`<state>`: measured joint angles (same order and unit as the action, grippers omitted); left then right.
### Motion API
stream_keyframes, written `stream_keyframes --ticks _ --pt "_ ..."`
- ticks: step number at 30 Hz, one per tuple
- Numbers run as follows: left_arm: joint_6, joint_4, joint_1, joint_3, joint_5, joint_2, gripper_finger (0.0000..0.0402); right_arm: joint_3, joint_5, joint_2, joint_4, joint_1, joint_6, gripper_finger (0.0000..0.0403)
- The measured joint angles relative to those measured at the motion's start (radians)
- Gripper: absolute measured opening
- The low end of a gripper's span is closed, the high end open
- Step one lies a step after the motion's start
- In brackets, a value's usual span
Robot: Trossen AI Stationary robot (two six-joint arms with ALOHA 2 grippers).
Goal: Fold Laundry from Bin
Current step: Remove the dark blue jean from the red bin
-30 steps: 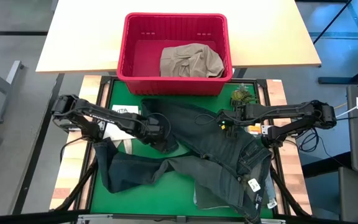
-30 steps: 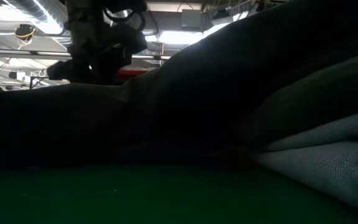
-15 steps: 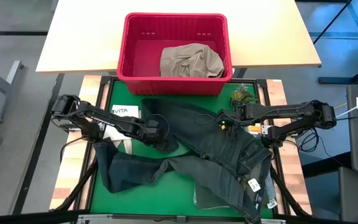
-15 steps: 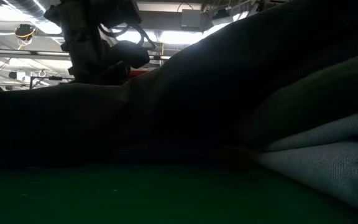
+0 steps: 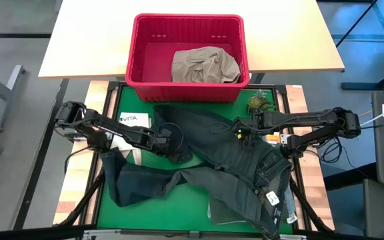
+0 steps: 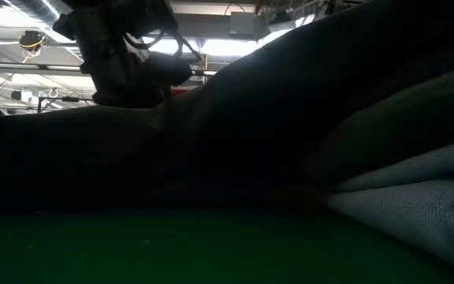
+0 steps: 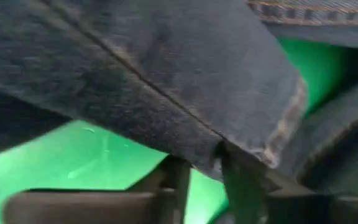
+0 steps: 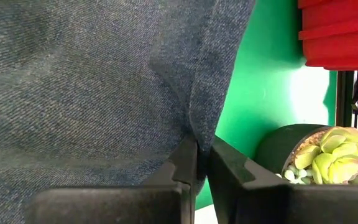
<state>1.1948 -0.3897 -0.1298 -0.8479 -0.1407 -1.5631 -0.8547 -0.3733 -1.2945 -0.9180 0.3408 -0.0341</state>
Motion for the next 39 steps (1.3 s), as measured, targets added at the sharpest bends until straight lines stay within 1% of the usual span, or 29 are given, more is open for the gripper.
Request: stream_keyframes --ticks 3,4,7,9,15,19,23,27,31,35,39 --pt "-0.003 -0.032 -0.012 -0.022 0.017 0.006 0.0021 0.0 0.0 0.0 0.0 0.0 0.0 0.0033" --pt "-0.003 -0.06 -0.012 -0.028 0.033 0.013 0.0011 0.0 0.0 0.0 0.0 0.0 0.0 0.0033" --pt "-0.003 -0.166 -0.007 -0.068 0.072 0.048 0.0007 0.0 0.0 0.0 0.001 0.0 0.0 0.0033" --pt "-0.009 -0.292 -0.001 -0.114 0.089 0.084 0.0004 0.0 0.0 0.0 0.001 0.0 0.0 0.0033" --pt "-0.027 -0.683 0.048 -0.306 0.119 0.194 0.0002 0.0 0.0 0.0 0.002 0.0 0.0 0.0033" --pt "-0.027 -0.903 0.102 -0.434 0.131 0.25 0.0002 0.0 0.0 0.0 0.003 0.0 0.0 0.0033" --pt "-0.028 -1.073 0.167 -0.554 0.124 0.288 0.0001 0.0 0.0 0.0 0.005 0.0 0.0 0.0033" --pt "-0.054 -1.149 0.232 -0.65 0.125 0.329 0.0001 0.0 0.0 0.0 0.009 0.0 0.0 0.0033" --pt "-0.091 -1.147 0.285 -0.713 0.13 0.364 0.0001 0.0 0.0 0.0 0.037 0.0 0.0 0.0033" --pt "-0.106 -1.148 0.332 -0.754 0.124 0.391 0.0 0.0 0.0 0.0 0.083 0.0 0.0 0.0033" --pt "-0.107 -1.147 0.359 -0.769 0.124 0.408 0.0 0.0 0.005 0.0 0.108 0.0 0.0 0.0033"
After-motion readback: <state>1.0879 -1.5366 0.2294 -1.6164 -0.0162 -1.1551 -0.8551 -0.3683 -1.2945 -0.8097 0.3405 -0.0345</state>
